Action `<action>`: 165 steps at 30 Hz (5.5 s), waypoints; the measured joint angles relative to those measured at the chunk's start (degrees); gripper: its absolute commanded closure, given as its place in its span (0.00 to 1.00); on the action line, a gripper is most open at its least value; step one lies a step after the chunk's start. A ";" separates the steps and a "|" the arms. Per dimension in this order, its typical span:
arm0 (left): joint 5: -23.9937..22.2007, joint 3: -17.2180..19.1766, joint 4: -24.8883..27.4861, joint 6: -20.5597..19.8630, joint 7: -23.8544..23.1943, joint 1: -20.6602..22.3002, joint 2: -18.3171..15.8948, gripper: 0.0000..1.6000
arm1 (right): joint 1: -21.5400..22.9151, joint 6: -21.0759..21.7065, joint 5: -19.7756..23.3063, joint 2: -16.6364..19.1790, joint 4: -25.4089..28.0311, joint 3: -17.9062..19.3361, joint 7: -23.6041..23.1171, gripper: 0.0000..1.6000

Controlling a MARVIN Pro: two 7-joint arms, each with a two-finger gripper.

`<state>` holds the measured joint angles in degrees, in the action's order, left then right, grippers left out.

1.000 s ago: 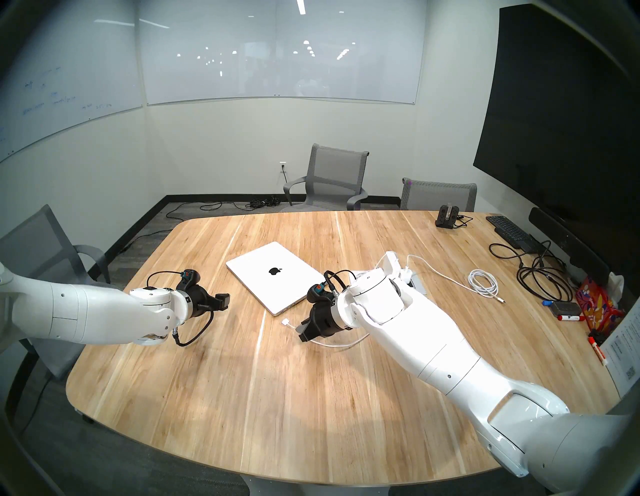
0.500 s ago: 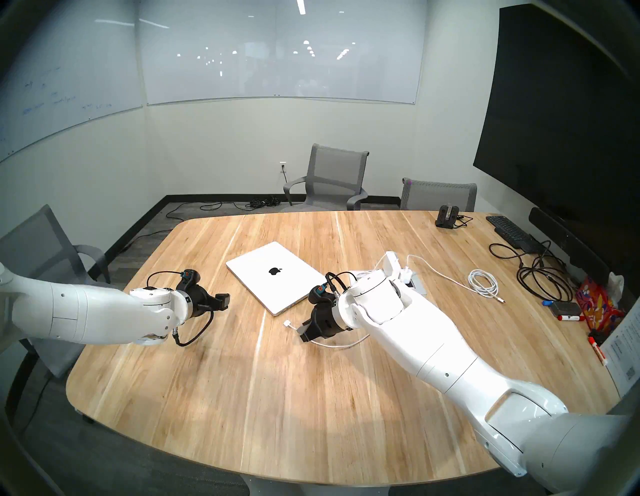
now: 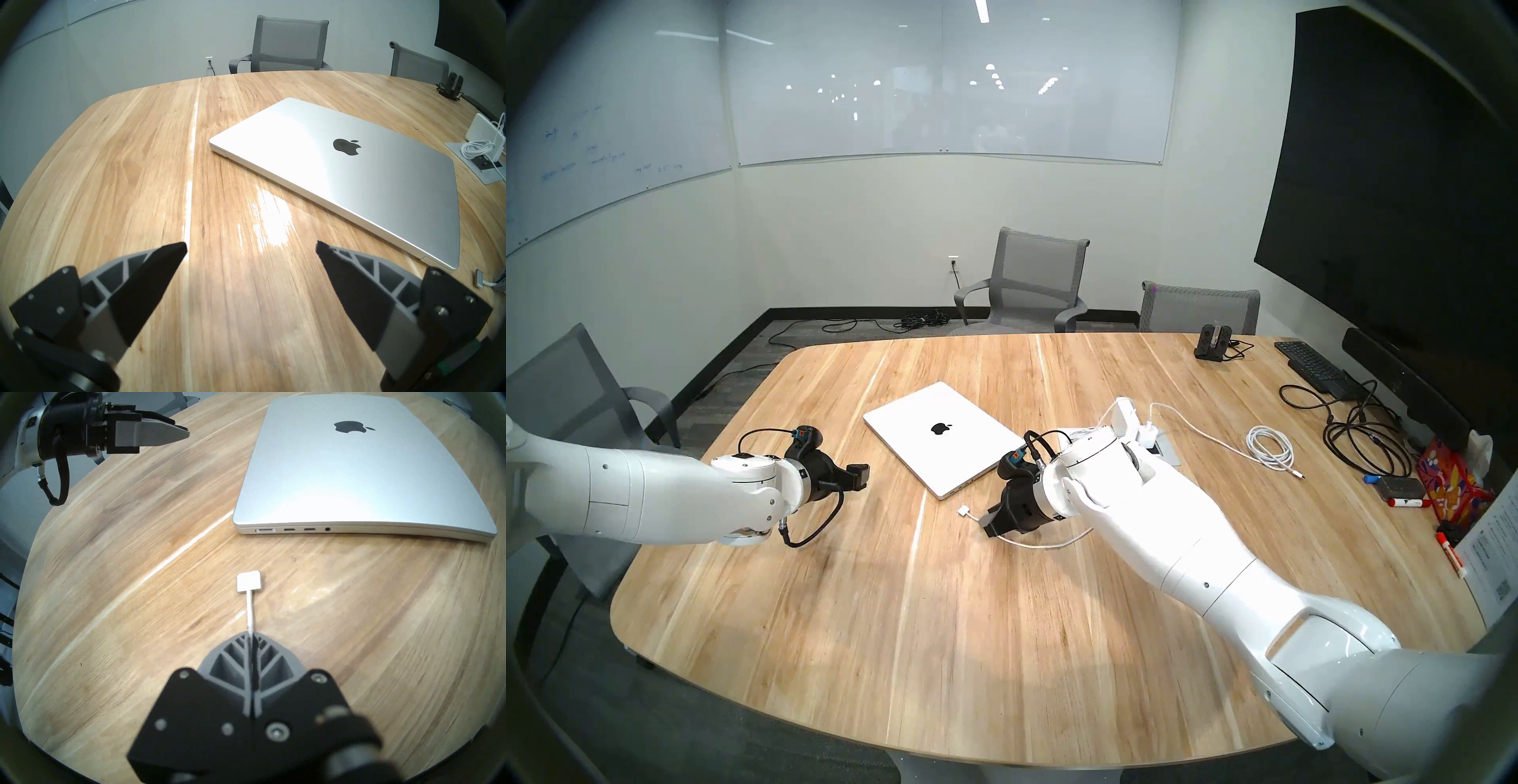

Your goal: Plug the charging cable into the port of a MacBook

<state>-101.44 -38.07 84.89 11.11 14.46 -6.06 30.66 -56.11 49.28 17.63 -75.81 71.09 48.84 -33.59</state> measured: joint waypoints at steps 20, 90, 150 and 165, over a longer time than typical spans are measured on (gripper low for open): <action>0.00 0.00 0.00 0.00 0.00 0.00 0.00 0.00 | 2.20 -1.18 -0.76 -1.81 -3.60 -0.72 -0.69 1.00; 0.00 0.00 0.00 0.00 0.00 0.00 0.00 0.00 | 4.35 5.85 -1.66 -2.74 -1.70 -0.04 -2.88 1.00; 0.00 0.00 0.00 0.00 0.00 0.00 0.00 0.00 | 10.17 2.75 -0.33 -7.83 -17.36 -0.74 -3.96 1.00; 0.00 0.00 0.00 0.00 0.00 0.00 0.00 0.00 | 10.57 1.40 -0.69 -8.05 -18.07 -0.68 -4.78 1.00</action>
<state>-101.44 -38.07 84.88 11.11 14.46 -6.06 30.66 -45.54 50.68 16.94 -83.86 53.02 48.16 -38.37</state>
